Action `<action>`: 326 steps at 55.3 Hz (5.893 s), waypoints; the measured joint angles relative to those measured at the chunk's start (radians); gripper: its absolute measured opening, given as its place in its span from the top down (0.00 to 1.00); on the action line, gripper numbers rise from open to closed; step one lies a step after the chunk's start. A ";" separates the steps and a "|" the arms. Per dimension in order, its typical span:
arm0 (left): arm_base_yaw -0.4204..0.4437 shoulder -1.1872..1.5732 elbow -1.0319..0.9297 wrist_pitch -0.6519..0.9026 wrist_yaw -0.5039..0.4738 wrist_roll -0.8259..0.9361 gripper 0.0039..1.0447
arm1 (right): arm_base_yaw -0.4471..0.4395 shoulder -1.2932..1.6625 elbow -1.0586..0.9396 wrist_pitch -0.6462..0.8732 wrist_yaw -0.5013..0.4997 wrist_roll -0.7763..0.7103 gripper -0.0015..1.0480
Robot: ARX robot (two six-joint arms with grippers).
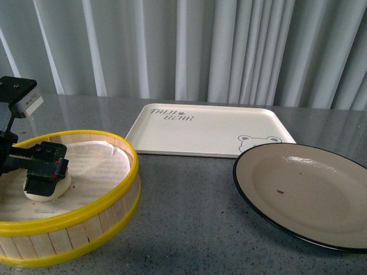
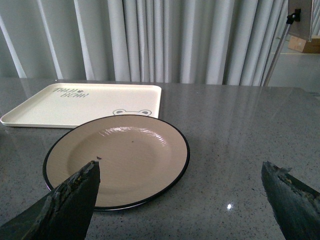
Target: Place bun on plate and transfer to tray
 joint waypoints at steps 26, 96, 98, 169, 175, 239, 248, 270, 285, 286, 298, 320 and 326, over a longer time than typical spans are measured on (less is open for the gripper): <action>-0.004 -0.076 0.042 -0.061 0.019 -0.010 0.97 | 0.000 0.000 0.000 0.000 0.000 0.000 0.08; -0.549 0.474 1.000 -0.225 0.125 0.031 0.97 | 0.000 0.000 0.000 0.000 0.000 0.000 0.08; -0.551 0.489 1.013 -0.241 0.142 0.047 0.97 | 0.000 0.000 0.000 0.000 0.000 0.000 0.08; -0.681 0.536 0.911 -0.284 0.214 0.175 0.97 | 0.000 0.000 0.000 0.000 0.000 0.000 0.08; -0.672 0.576 0.953 -0.297 0.203 0.178 0.97 | 0.000 0.000 0.000 0.000 0.000 0.000 0.08; -0.655 0.599 0.908 -0.297 0.210 0.212 0.76 | 0.000 0.000 0.000 0.000 0.000 0.000 0.08; -0.656 0.598 0.901 -0.297 0.204 0.224 0.52 | 0.000 0.000 0.000 0.000 0.000 0.000 0.08; -0.655 0.592 0.912 -0.321 0.224 0.217 0.05 | 0.000 0.000 0.000 0.000 0.000 0.000 0.08; -0.642 0.583 0.946 -0.330 0.238 0.186 0.06 | 0.000 0.000 0.000 0.000 0.000 0.000 0.08; -0.642 0.583 0.946 -0.330 0.239 0.185 0.06 | 0.000 0.000 0.000 0.000 0.000 0.000 0.08; -0.610 0.564 0.947 -0.329 0.263 0.151 0.06 | 0.000 0.000 0.000 0.000 0.000 0.000 0.08; -0.388 0.376 0.872 -0.205 0.226 0.056 0.06 | 0.000 0.000 0.000 0.000 0.000 0.000 0.08; -0.289 0.278 0.771 -0.146 0.230 0.038 0.06 | 0.000 0.000 0.000 0.000 0.000 0.000 0.08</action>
